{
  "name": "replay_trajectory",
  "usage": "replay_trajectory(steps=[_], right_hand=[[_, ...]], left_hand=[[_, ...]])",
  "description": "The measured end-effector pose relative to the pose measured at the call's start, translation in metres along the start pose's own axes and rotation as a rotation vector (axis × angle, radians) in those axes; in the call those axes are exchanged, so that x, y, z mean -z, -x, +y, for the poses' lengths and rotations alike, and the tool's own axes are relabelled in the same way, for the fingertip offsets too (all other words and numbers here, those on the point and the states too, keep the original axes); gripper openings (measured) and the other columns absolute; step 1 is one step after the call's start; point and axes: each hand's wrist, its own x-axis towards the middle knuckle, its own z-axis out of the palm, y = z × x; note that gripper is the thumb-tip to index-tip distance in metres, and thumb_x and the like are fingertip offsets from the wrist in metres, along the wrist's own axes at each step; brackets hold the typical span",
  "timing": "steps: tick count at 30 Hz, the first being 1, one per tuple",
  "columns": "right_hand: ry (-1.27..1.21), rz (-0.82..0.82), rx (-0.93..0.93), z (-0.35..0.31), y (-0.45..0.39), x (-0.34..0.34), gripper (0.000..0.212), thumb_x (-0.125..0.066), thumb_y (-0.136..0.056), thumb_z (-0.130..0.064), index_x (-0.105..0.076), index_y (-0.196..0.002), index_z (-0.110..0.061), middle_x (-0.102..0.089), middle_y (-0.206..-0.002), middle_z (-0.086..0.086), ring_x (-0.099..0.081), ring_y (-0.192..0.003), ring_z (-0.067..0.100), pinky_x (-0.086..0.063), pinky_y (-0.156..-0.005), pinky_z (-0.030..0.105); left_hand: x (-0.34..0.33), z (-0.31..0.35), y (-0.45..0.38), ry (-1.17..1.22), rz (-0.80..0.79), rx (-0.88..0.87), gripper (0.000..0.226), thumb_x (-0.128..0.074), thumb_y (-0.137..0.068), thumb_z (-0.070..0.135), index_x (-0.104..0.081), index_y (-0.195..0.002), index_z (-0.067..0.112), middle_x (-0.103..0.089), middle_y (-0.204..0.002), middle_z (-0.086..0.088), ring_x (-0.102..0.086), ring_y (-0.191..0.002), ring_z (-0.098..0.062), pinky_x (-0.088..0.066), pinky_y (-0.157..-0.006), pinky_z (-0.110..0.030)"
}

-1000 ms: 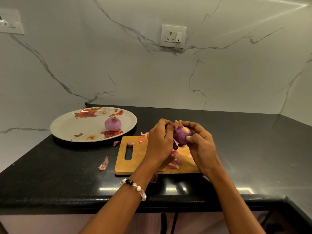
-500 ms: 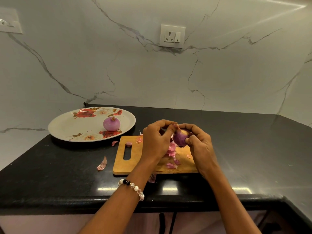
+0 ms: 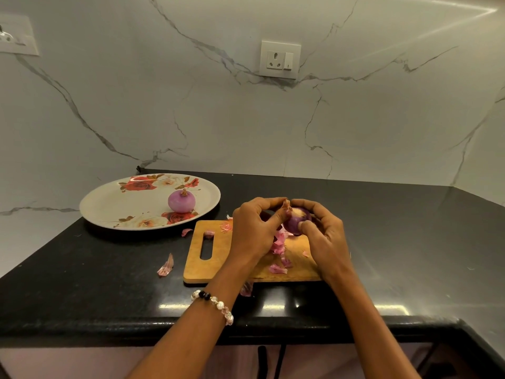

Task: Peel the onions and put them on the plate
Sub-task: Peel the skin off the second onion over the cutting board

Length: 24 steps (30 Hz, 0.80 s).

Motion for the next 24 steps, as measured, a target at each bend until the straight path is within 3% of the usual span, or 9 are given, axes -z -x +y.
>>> replay_trajectory(steps=[7,10,13,15,18,21,24], right_hand=[[-0.044,0.002,0.0,-0.002,0.001,0.0,0.032,-0.051,-0.081,-0.015,-0.06,-0.111,-0.025,-0.067,-0.105,-0.006,-0.066,-0.102,0.01,-0.057,-0.075,0.022],[-0.016,-0.016,0.015,-0.002,0.001,0.001,0.024,-0.069,-0.091,-0.017,-0.059,-0.112,-0.022,-0.066,-0.109,-0.005,-0.066,-0.104,0.016,-0.057,-0.08,0.023],[0.083,-0.063,0.043,-0.002,0.002,-0.001,0.054,-0.082,-0.07,-0.038,-0.058,-0.117,-0.024,-0.064,-0.115,-0.004,-0.066,-0.104,0.015,-0.059,-0.08,0.027],[0.166,-0.053,0.109,0.0,0.002,-0.001,0.06,-0.084,-0.063,-0.045,-0.058,-0.115,-0.03,-0.061,-0.118,-0.001,-0.065,-0.105,0.016,-0.059,-0.079,0.028],[0.208,-0.013,0.175,0.004,0.001,0.002,0.05,-0.083,-0.068,-0.038,-0.059,-0.112,-0.031,-0.062,-0.115,0.0,-0.064,-0.104,0.015,-0.059,-0.077,0.026],[0.313,-0.016,0.219,0.008,0.002,0.001,0.045,-0.081,-0.079,-0.026,-0.059,-0.119,-0.021,-0.063,-0.113,-0.001,-0.064,-0.1,0.013,-0.055,-0.076,0.015],[0.372,-0.03,0.232,0.01,0.002,0.0,0.043,-0.075,-0.086,-0.026,-0.054,-0.123,-0.022,-0.062,-0.108,-0.004,-0.063,-0.097,0.007,-0.051,-0.076,0.01]], left_hand=[[0.002,0.0,-0.001,0.109,0.001,0.078,0.026,-0.069,-0.083,0.024,-0.071,-0.107,0.012,-0.072,-0.099,-0.001,-0.066,-0.094,-0.013,-0.058,-0.081,-0.033],[0.003,0.0,-0.002,0.101,0.052,0.088,0.02,-0.068,-0.086,0.02,-0.071,-0.103,0.011,-0.071,-0.095,-0.002,-0.066,-0.091,-0.014,-0.058,-0.08,-0.033],[0.004,0.001,-0.003,0.079,0.092,0.102,0.014,-0.066,-0.088,0.019,-0.069,-0.099,0.012,-0.07,-0.092,0.0,-0.066,-0.088,-0.012,-0.057,-0.08,-0.031],[0.004,0.001,-0.002,0.072,0.085,0.1,0.013,-0.065,-0.088,0.018,-0.069,-0.099,0.013,-0.07,-0.092,0.001,-0.065,-0.088,-0.011,-0.057,-0.081,-0.031],[0.003,0.0,-0.001,0.062,0.059,0.093,0.013,-0.064,-0.089,0.017,-0.069,-0.1,0.014,-0.069,-0.094,0.0,-0.065,-0.091,-0.012,-0.057,-0.083,-0.031],[0.003,0.001,-0.001,0.069,0.045,0.111,0.013,-0.064,-0.089,0.018,-0.068,-0.101,0.015,-0.069,-0.096,0.001,-0.064,-0.093,-0.013,-0.056,-0.084,-0.031],[0.003,0.001,-0.001,0.091,0.027,0.139,0.014,-0.063,-0.09,0.018,-0.068,-0.102,0.016,-0.068,-0.097,0.002,-0.063,-0.095,-0.012,-0.056,-0.085,-0.031]])
